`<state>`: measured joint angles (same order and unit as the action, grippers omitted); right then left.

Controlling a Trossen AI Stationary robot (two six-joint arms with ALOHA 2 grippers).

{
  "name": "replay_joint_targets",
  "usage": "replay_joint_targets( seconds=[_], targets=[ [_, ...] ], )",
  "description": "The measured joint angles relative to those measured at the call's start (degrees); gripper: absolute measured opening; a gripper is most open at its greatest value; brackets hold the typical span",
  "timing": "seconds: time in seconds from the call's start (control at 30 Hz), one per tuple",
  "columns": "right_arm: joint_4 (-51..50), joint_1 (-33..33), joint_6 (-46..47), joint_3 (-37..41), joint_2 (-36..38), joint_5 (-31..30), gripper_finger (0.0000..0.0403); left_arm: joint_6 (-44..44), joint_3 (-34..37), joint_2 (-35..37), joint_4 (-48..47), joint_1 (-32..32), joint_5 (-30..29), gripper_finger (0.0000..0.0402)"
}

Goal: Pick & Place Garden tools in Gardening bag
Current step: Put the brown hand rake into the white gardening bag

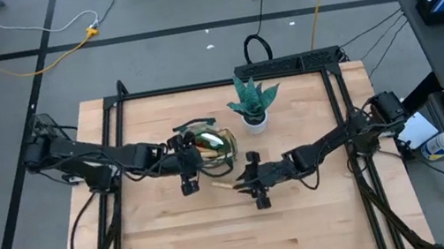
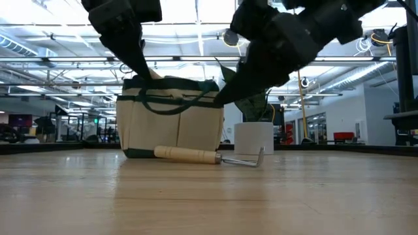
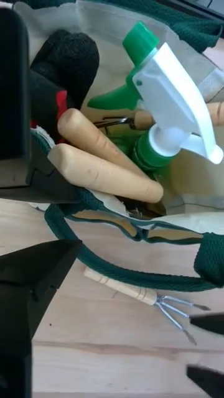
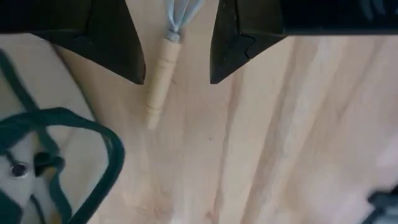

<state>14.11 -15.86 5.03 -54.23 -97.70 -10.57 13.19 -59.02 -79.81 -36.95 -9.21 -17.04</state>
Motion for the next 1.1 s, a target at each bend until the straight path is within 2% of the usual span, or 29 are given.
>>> replay_joint_targets(
  seconds=[0.2,0.4,0.5,0.77,0.9,1.1],
  targets=[
    [5.10,0.11,6.86,-0.07,-6.39,0.28,0.0171,0.02,0.00,0.00,0.13,-0.02,-0.02,0.0111],
    [7.24,0.68,8.03,-0.05,-11.58,-1.23,0.0171,0.04,0.00,0.00,0.01,-0.02,-0.04,0.0111],
    [7.11,1.31,9.11,-0.05,-12.25,-4.39,0.0171,0.05,0.00,0.00,-0.01,-0.02,-0.02,0.0111],
    [3.12,3.33,9.32,-0.05,-12.36,-4.30,0.0167,0.17,0.00,0.00,-0.12,-0.02,-0.01,0.0111],
    [1.80,4.18,9.13,-0.14,-12.28,-4.18,0.0142,0.17,0.00,0.00,-0.17,-0.02,0.28,0.0111],
    [-1.15,5.28,4.83,-0.15,-12.21,-3.76,0.0080,0.15,0.00,0.00,-0.51,-0.02,0.42,0.0111]
  ],
)
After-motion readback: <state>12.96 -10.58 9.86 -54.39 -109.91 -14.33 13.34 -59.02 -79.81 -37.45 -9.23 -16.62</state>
